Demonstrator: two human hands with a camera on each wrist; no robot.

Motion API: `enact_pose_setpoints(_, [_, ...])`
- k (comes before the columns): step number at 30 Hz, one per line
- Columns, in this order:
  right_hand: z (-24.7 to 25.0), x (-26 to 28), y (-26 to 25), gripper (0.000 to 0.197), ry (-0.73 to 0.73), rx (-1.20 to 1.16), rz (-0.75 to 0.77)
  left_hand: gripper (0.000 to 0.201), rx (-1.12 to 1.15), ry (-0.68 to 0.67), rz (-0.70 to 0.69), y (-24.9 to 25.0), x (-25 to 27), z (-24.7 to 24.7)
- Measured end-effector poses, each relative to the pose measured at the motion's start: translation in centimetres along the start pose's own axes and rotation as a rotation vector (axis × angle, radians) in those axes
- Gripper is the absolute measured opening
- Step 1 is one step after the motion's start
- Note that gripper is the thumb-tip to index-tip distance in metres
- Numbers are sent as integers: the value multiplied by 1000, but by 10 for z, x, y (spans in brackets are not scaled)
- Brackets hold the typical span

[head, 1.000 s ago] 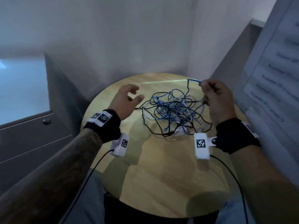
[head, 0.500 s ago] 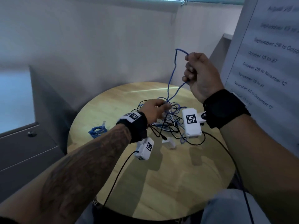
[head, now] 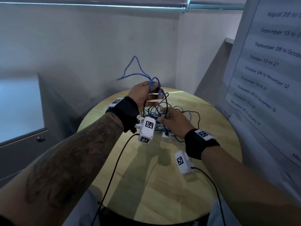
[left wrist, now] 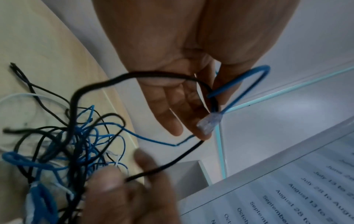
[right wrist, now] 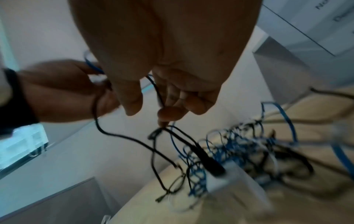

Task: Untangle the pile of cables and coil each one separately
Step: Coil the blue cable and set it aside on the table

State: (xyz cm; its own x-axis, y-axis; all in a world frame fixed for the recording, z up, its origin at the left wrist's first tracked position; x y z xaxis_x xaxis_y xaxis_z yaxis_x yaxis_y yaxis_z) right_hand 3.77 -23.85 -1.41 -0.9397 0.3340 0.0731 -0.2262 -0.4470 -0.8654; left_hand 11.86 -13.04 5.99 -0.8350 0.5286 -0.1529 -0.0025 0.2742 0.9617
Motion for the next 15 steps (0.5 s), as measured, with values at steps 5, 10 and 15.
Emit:
enact_pose_setpoints(5, [11,-1,32,37,121,-212,-221,14,-230,67,-82,20,-4,21])
enact_pose_setpoints(10, [27,0,89,30,187,-249,-558,15,-319,165,-211,49,-11,44])
enact_pose_setpoints(15, [44,9,117,15,204,-297,-762,15,-143,284,-330,78,-10,54])
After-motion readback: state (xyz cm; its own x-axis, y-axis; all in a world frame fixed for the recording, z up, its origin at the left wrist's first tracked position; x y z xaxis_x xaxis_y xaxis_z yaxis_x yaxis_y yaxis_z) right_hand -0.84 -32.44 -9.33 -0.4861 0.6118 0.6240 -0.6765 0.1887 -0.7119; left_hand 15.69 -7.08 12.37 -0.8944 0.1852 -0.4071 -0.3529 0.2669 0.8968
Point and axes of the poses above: each hand's wrist, its own x-axis away from the middle knuckle, its own z-axis out of the back of the hand, y = z × x, the point moved 10 cm from there along -x, towards the middle knuckle, and after that the axes turned 11 degrees about -z, right-handed, at the moved point
